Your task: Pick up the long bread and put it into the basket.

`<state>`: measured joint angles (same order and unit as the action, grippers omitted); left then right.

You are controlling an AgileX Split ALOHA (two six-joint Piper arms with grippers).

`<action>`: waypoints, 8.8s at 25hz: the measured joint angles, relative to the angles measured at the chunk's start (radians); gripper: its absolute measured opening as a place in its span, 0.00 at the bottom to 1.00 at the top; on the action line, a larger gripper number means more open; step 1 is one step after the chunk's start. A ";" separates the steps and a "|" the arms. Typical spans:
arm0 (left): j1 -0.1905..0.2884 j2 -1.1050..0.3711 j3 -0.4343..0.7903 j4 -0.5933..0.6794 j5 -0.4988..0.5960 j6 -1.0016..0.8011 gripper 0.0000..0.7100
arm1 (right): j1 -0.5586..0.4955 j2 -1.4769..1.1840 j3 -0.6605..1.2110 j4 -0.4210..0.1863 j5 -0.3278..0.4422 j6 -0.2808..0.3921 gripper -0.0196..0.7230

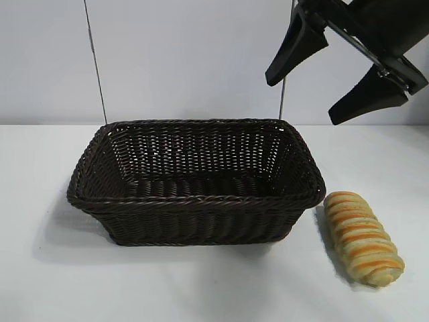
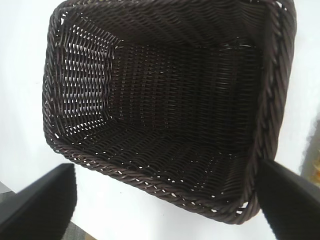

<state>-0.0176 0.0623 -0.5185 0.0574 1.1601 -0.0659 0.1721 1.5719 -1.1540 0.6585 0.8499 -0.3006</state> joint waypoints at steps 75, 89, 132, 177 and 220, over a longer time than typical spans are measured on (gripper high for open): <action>0.000 -0.075 0.033 0.000 -0.029 0.003 0.98 | 0.000 0.009 0.049 -0.548 -0.101 0.301 0.18; 0.000 -0.075 0.033 0.000 -0.029 0.004 0.98 | 0.125 0.013 -0.032 -0.405 -0.172 -0.103 0.18; 0.000 -0.075 0.033 0.000 -0.030 0.004 0.98 | 0.291 0.162 -0.323 -0.529 -0.228 0.059 0.96; 0.000 -0.075 0.033 0.000 -0.030 0.004 0.98 | -0.316 -0.518 -0.401 -0.826 0.411 0.371 0.96; 0.000 -0.075 0.033 0.000 -0.030 0.004 0.98 | -0.261 -1.593 0.646 -0.775 0.307 0.438 0.96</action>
<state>-0.0176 -0.0124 -0.4851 0.0574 1.1303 -0.0620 -0.0892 -0.0216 -0.5077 -0.1160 1.1567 0.1374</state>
